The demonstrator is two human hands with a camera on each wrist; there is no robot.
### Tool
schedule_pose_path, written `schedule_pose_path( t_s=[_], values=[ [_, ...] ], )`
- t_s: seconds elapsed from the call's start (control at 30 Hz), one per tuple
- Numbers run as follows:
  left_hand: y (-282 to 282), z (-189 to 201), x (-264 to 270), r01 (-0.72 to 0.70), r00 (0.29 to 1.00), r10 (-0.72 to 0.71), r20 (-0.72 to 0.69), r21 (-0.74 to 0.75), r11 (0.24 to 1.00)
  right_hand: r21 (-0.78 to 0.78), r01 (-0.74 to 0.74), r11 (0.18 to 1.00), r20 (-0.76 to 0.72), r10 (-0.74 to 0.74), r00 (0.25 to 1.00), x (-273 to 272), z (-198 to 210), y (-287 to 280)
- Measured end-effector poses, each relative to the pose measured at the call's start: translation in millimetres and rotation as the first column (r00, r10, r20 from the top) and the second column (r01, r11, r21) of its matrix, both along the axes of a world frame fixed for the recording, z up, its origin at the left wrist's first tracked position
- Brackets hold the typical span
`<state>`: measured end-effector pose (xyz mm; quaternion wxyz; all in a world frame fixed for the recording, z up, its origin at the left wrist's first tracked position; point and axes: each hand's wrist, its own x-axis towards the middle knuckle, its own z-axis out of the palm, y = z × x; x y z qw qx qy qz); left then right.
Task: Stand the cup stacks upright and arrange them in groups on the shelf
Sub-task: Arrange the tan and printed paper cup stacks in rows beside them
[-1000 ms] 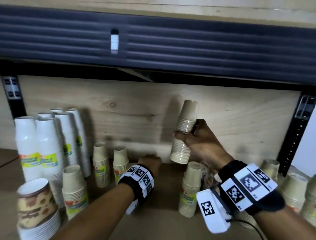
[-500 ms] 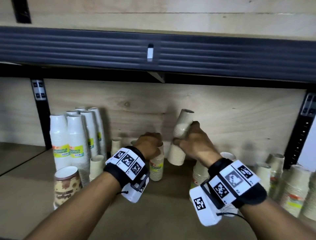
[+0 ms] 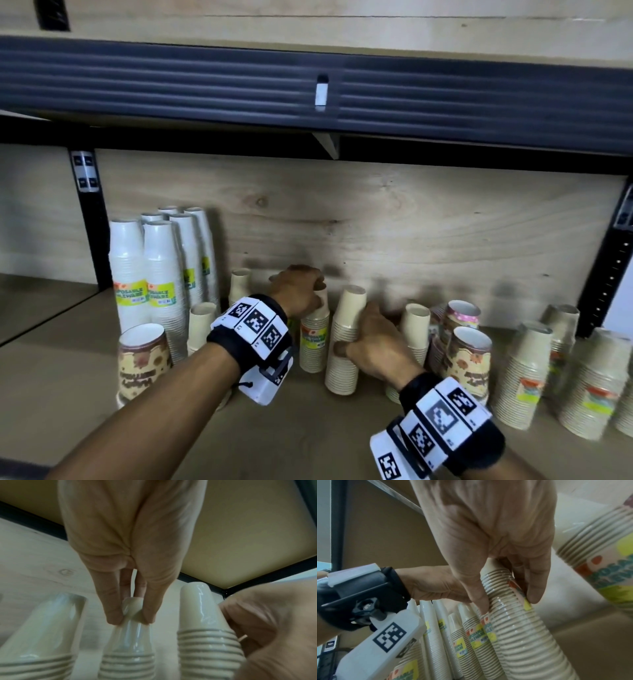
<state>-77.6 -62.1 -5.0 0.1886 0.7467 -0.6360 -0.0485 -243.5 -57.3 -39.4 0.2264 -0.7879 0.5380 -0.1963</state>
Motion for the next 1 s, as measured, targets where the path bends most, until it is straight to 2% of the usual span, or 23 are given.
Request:
schedule_pose_path(
  t_s=[0.37,0.53,0.73,0.83,1.0],
  values=[
    [13.1,11.2,-2.1,0.005,1.0,-0.004,0.006,-0.037,0.999,0.007,-0.061,0.998,-0.004,0.061,0.998,-2.9,-7.4,6.3],
    [31.7,30.4,9.0,0.011,0.998,-0.009,0.061,-0.032,0.999,-0.002,-0.068,0.998,0.005,0.068,0.998,-8.3,7.7,6.3],
    [49.5,70.6,46.9,-0.092,0.993,0.093,0.075,-0.01,0.996,-0.055,-0.1,0.993,-0.017,0.099,0.995,-4.8,44.9,2.8],
    [49.5,82.5,62.6,-0.123,0.978,0.107,0.177,0.083,0.989,-0.111,-0.164,0.98,-0.118,0.15,0.982,3.6,71.0,-2.4],
    [30.3,84.2,80.9,-0.159,0.927,0.064,0.369,0.234,0.959,-0.088,-0.271,0.959,-0.34,0.226,0.913,32.4,104.9,-24.4]
  ],
)
